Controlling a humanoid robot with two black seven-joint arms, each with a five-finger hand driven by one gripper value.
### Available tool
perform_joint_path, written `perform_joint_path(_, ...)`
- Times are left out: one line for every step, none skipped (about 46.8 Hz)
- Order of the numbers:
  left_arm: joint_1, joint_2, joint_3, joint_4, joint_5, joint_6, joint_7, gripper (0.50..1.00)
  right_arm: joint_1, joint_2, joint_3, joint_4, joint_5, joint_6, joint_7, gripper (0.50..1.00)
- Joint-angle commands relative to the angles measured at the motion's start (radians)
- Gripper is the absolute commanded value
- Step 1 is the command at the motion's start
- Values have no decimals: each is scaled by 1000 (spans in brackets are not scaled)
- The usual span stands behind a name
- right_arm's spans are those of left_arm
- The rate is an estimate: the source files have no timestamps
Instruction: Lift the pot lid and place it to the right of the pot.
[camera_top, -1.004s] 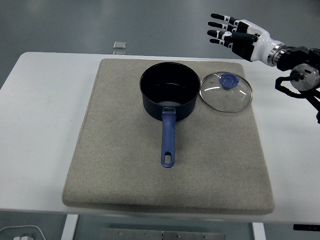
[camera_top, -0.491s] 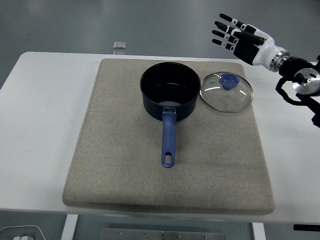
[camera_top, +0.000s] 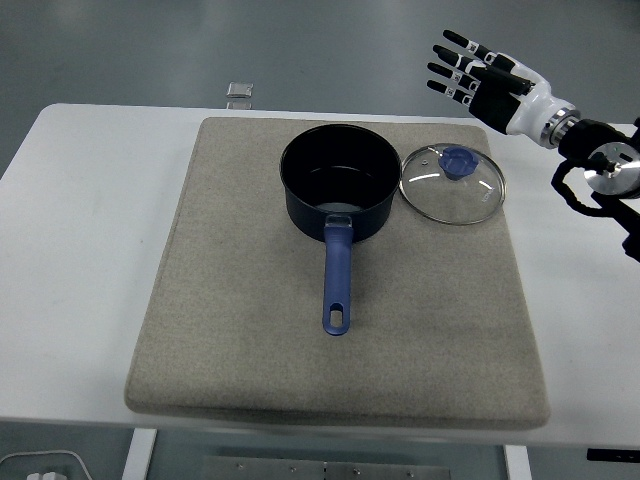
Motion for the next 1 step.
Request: perform_joint_path(0, 0, 0, -1, 0, 0, 0, 1000, -3, -2, 1, 0, 0, -1, 0, 917)
